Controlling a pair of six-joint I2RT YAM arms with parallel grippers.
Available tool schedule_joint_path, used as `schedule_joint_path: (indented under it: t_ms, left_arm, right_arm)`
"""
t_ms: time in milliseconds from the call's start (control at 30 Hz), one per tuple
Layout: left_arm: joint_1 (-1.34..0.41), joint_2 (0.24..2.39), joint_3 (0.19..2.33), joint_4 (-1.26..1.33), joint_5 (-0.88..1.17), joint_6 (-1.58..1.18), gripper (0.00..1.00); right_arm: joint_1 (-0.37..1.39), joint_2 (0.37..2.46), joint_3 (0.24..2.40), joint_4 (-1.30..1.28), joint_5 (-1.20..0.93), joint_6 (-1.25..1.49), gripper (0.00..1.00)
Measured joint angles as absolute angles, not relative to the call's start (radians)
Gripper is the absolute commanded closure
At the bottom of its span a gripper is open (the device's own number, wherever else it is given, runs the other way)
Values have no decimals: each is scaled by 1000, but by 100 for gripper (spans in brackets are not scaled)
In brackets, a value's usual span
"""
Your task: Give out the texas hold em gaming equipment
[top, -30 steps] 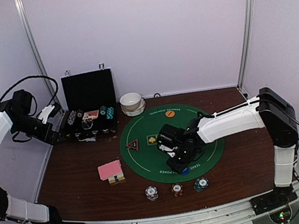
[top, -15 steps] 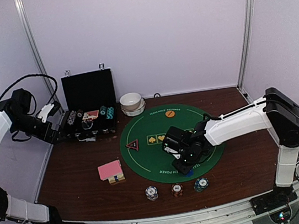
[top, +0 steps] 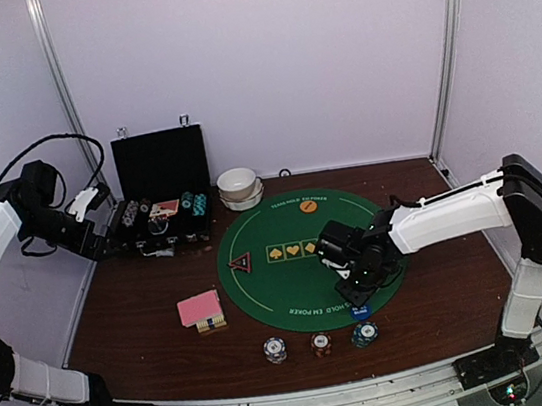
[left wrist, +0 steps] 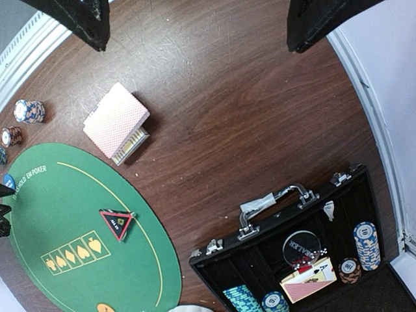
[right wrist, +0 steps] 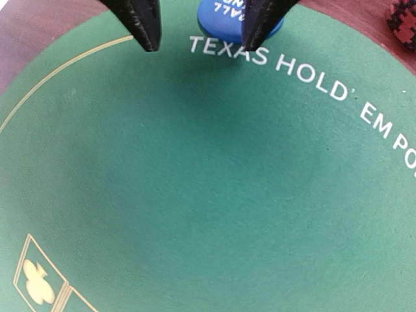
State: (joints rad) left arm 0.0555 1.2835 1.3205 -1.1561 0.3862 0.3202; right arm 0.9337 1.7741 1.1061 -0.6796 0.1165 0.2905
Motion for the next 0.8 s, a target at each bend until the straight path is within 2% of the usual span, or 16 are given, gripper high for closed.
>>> schedule_joint_path:
  t_ms: [267, 500, 700, 800]
  left_arm:
    - [56, 1283, 1321, -1156, 387, 320, 3]
    - [56, 1283, 1333, -1160, 391, 320, 3]
    - [56, 1283, 1336, -1162, 400, 320, 2]
    - [56, 1282, 1336, -1163, 402, 321, 2]
  right_arm:
    - [936, 1666, 1164, -758, 99, 294, 22]
    - [1004, 1496, 1126, -826, 23, 353, 7]
    - [1076, 1473, 1035, -860, -42, 413, 3]
    - [1102, 1483, 1022, -859, -54, 432, 5]
